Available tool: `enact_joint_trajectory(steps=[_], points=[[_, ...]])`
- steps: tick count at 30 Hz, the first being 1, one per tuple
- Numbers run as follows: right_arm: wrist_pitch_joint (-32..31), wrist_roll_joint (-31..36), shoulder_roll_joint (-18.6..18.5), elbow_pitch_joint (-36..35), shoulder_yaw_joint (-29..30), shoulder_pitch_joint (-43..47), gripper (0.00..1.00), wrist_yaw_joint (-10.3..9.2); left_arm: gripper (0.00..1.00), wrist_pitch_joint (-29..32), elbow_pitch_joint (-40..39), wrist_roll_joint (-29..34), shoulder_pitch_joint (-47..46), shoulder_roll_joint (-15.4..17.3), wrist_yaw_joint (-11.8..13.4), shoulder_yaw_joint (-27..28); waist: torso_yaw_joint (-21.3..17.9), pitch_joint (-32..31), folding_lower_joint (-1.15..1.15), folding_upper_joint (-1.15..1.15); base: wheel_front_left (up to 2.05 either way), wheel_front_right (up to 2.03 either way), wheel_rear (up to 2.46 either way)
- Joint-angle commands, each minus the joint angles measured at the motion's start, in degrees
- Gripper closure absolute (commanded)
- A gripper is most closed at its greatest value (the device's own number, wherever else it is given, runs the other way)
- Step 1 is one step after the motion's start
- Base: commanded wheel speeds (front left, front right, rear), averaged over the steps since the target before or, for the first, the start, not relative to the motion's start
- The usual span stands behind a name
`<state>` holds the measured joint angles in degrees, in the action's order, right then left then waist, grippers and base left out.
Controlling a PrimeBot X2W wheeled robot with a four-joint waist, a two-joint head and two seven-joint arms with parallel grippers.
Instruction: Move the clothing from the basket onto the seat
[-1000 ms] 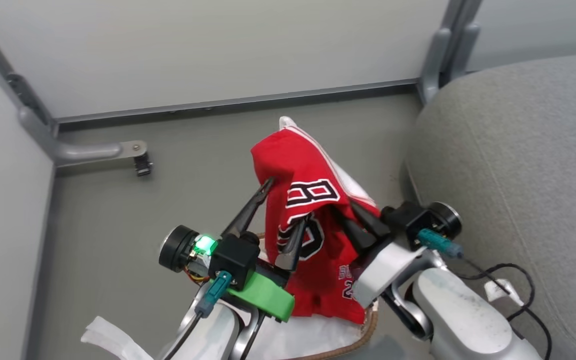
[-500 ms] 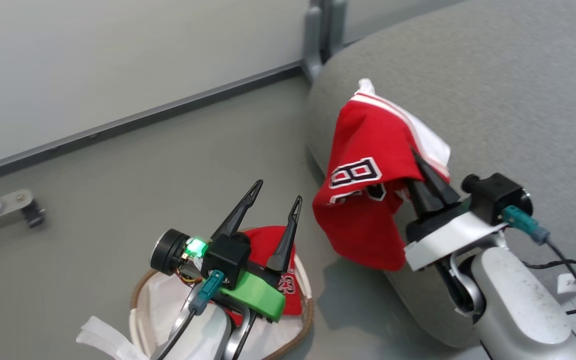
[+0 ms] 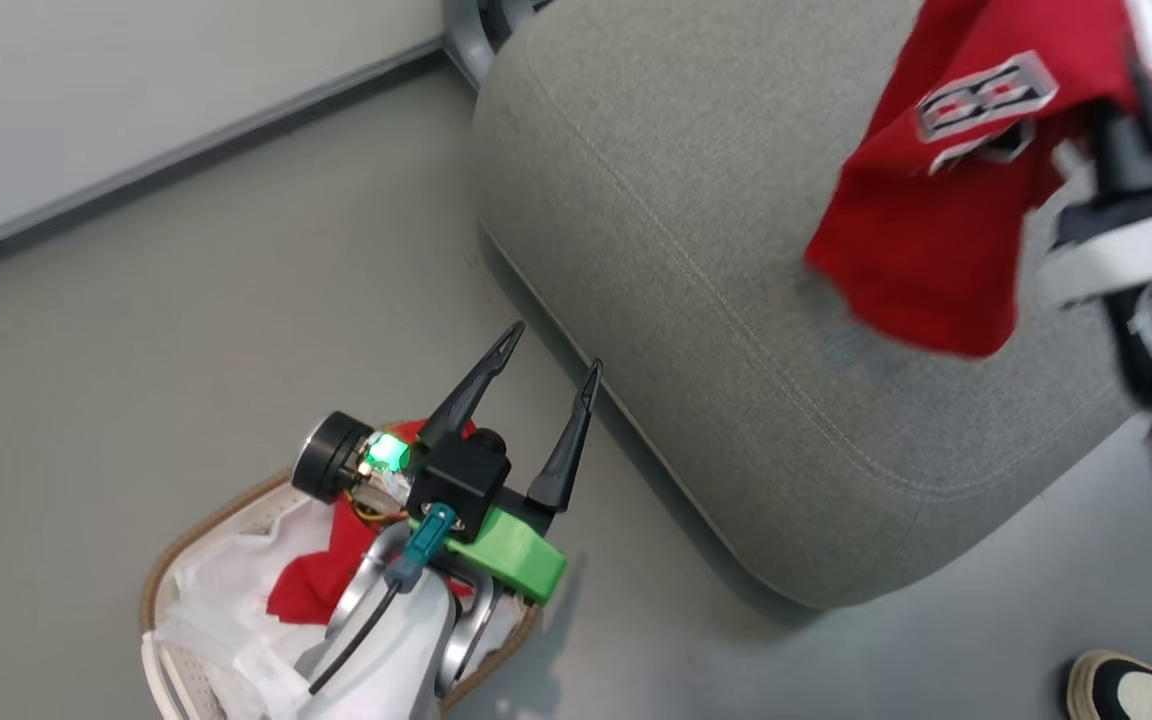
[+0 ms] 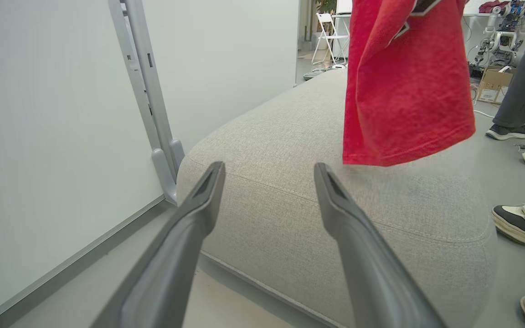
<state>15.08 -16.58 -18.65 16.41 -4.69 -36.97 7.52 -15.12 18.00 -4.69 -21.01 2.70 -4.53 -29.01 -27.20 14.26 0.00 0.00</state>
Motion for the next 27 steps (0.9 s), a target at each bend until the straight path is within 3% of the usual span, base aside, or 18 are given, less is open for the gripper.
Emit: enact_joint_trajectory(steps=[1,10,15,19,26,27], points=[[0.12,0.84,-1.16,0.91,1.11,-2.83,1.00,-0.06,0.00,-0.06,0.23,0.75,-1.44,0.44,-0.30,0.34,2.52,6.63,0.00,0.00,0.00,0.00,0.00],[0.12,7.05,-9.45,10.34,9.07,-17.51,1.00,-0.06,0.00,-0.05,-0.21,3.41,-5.76,0.87,-0.78,0.66,9.18,16.07,0.00,0.00,0.00,0.00,0.00],[0.13,10.87,-11.66,16.06,13.83,-21.84,1.00,-0.06,0.00,-0.05,-1.08,3.89,-7.16,0.83,-0.31,0.96,12.42,19.30,0.00,0.00,0.00,0.00,0.00],[0.13,13.08,-11.63,21.28,18.08,-22.71,1.00,-0.06,0.00,-0.05,-1.68,3.92,-7.66,0.70,0.18,0.94,14.61,20.55,0.00,0.00,0.00,0.00,0.00],[0.12,14.42,-7.81,28.76,19.29,-16.45,1.00,-0.06,0.00,-0.05,-1.31,3.31,-6.27,0.69,1.01,1.95,16.31,20.11,0.00,0.00,0.00,0.00,0.00],[0.13,14.30,-7.07,29.77,19.34,-15.27,0.70,-0.07,0.00,-0.05,-1.07,3.16,-5.89,0.71,1.04,2.11,16.37,19.62,0.00,0.00,0.00,0.00,0.00]])
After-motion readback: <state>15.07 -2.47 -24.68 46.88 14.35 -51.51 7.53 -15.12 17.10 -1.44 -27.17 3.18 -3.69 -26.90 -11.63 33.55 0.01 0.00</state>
